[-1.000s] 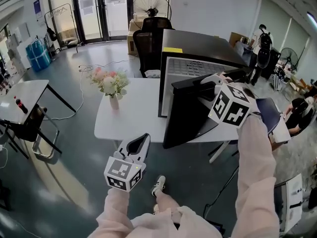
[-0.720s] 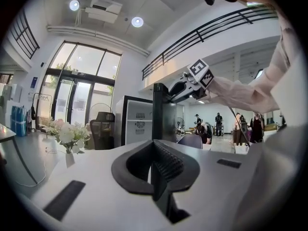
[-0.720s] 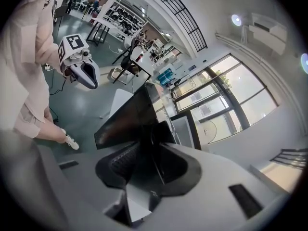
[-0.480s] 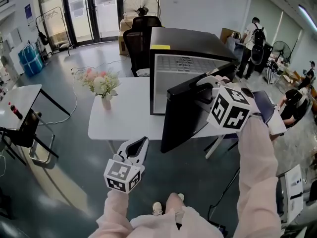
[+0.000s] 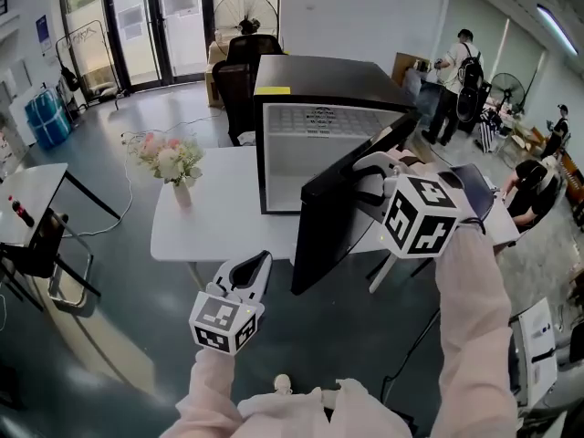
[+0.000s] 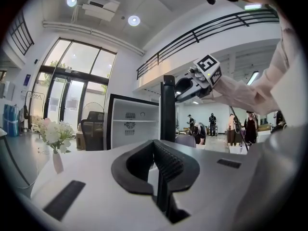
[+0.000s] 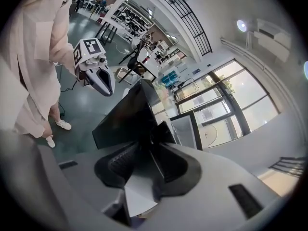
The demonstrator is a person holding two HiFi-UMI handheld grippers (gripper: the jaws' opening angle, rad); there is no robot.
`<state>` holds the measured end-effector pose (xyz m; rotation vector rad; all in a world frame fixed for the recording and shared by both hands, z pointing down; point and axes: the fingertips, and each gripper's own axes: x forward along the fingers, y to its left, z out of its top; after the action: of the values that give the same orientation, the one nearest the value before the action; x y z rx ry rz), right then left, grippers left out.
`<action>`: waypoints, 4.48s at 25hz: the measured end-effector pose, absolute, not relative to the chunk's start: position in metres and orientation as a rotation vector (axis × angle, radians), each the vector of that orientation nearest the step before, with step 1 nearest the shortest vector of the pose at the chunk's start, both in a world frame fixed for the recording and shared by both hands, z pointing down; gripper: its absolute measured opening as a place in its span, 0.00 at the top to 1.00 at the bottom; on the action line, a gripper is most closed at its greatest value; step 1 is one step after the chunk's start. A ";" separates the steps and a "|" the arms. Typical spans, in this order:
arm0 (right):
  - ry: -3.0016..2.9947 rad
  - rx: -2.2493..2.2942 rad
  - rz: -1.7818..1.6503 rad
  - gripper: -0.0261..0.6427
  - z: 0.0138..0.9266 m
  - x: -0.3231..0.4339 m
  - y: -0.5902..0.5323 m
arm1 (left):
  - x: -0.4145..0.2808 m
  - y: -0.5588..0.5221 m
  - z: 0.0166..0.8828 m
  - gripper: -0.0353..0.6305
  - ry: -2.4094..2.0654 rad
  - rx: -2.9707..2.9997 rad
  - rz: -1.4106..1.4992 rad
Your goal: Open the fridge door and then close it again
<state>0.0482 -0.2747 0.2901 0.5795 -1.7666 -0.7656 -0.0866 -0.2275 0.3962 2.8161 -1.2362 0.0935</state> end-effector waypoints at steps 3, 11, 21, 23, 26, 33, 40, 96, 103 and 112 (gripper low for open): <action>-1.761 0.566 -0.783 0.76 0.290 0.056 -0.267 | -0.078 -0.222 0.393 0.93 -1.240 2.810 0.090; -1.745 0.523 -0.811 0.76 0.292 0.074 -0.243 | -0.056 -0.202 0.389 0.93 -1.251 2.808 0.087; -1.733 0.513 -0.838 0.76 0.292 0.099 -0.219 | -0.029 -0.179 0.391 0.93 -1.251 2.800 0.105; -1.724 0.512 -0.849 0.75 0.293 0.104 -0.214 | -0.023 -0.175 0.392 0.93 -1.250 2.797 0.109; -1.715 0.506 -0.863 0.75 0.293 0.113 -0.207 | -0.015 -0.167 0.395 0.93 -1.255 2.792 0.114; -1.708 0.489 -0.875 0.75 0.293 0.137 -0.190 | 0.009 -0.149 0.396 0.93 -1.262 2.783 0.121; -1.692 0.478 -0.893 0.75 0.292 0.162 -0.173 | 0.034 -0.132 0.395 0.93 -1.263 2.780 0.122; -1.639 0.414 -1.051 0.75 0.296 0.257 -0.145 | 0.100 -0.097 0.421 0.93 -1.244 2.770 0.164; -1.587 0.388 -1.079 0.76 0.296 0.238 -0.148 | 0.086 -0.108 0.423 0.93 -1.232 2.733 0.123; -1.585 0.347 -1.085 0.76 0.291 0.223 -0.145 | 0.068 -0.111 0.419 0.93 -1.264 2.710 0.118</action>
<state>0.2227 -0.1455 0.2914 0.3470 -1.5849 -1.0846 0.0678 -0.1114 0.4185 2.7105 -1.2644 0.1185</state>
